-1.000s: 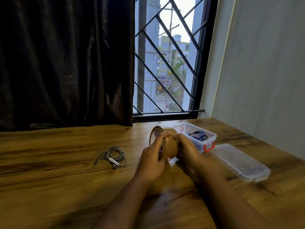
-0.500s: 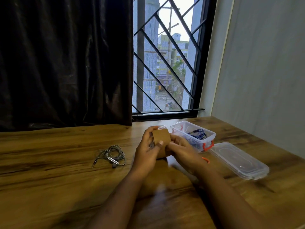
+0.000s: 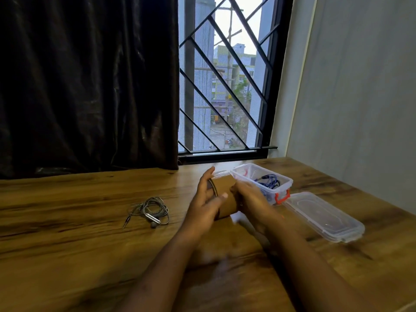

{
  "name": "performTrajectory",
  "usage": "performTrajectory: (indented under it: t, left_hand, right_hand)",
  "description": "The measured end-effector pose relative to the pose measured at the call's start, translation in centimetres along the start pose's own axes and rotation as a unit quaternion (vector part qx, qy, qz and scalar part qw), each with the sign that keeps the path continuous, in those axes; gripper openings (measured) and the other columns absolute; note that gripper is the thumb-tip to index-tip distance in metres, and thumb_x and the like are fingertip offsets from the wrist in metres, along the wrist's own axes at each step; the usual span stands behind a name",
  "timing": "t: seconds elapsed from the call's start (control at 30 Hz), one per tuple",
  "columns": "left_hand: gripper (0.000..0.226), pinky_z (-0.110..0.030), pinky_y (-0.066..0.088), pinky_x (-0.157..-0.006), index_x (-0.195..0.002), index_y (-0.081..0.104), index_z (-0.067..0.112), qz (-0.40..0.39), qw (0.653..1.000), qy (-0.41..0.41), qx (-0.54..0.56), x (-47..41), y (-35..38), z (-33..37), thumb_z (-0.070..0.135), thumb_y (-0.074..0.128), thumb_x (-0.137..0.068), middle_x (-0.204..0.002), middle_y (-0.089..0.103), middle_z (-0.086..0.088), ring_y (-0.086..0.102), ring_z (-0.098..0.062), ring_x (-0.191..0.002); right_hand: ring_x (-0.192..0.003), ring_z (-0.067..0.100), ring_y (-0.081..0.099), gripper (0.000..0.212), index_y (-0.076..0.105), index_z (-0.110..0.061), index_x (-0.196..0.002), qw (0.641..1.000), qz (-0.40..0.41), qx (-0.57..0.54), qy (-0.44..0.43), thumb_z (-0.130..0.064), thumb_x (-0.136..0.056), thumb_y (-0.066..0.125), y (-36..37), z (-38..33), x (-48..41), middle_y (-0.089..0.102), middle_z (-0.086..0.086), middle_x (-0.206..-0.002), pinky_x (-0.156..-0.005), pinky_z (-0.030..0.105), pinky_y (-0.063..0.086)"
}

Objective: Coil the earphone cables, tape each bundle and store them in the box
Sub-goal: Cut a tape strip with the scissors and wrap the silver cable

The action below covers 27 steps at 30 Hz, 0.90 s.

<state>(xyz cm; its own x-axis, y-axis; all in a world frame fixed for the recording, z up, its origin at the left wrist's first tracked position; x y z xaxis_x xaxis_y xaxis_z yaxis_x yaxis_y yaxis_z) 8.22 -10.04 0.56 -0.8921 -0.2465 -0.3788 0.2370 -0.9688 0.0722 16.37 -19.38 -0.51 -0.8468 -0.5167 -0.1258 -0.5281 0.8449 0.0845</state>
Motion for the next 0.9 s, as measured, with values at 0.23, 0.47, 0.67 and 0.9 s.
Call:
performTrajectory:
  t: [0.23,0.47,0.67,0.9]
  left_hand:
    - [0.053,-0.027,0.057,-0.076,-0.119,0.044,0.042,0.009,1.000,-0.004,0.007,-0.3,0.0,-0.2,-0.002,0.055,-0.090,-0.127,0.058,-0.010,0.062,-0.022,-0.109]
    - [0.054,-0.028,0.057,-0.076,-0.121,0.045,0.043,-0.006,1.000,-0.015,0.014,-0.5,0.2,-0.7,-0.001,0.055,-0.091,-0.129,0.056,-0.009,0.060,-0.021,-0.112]
    - [0.050,-0.029,0.056,-0.082,-0.122,0.044,0.046,0.015,1.000,-0.015,0.017,-0.4,-0.1,-0.6,0.006,0.051,-0.094,-0.132,0.055,-0.006,0.059,-0.020,-0.114]
    - [0.051,-0.047,0.052,-0.093,-0.114,0.046,0.057,0.031,0.999,-0.012,0.022,-0.2,-0.4,-0.3,0.009,0.049,-0.095,-0.133,0.055,-0.001,0.058,-0.020,-0.115]
  right_hand:
    - [-0.090,0.027,0.059,0.041,0.059,-0.006,-0.108,0.999,-0.029,0.043,0.007,-0.021,-0.070,0.062,0.0,0.4,0.1,0.062,0.015,-0.093,-0.077,0.040,0.047]
    - [-0.099,0.031,0.059,0.023,0.061,-0.006,-0.105,0.999,0.002,0.032,-0.001,-0.020,-0.087,0.053,0.0,0.1,0.3,0.063,0.020,-0.104,-0.094,0.053,0.047]
    - [-0.093,0.030,0.052,0.036,0.058,0.009,-0.105,0.994,-0.063,0.069,-0.049,-0.019,-0.083,0.051,1.1,-1.3,1.1,0.052,0.041,-0.108,-0.085,0.048,0.040]
    - [-0.112,0.037,0.058,0.025,0.060,-0.005,-0.113,0.993,-0.060,0.097,-0.043,-0.002,-0.094,0.044,0.6,-1.0,0.9,0.067,0.020,-0.110,-0.100,0.049,0.047]
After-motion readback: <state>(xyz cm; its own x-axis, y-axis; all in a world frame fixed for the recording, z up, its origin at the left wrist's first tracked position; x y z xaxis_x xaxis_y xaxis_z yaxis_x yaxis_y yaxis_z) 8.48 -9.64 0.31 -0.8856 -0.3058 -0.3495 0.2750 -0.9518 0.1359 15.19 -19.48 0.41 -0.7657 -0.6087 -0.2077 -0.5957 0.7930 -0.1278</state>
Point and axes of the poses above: each hand's wrist, its own x-axis away from the middle knuckle, its own y-axis out of the palm, z = x × y, the point moved 6 cm from there along -x, towards the middle knuckle
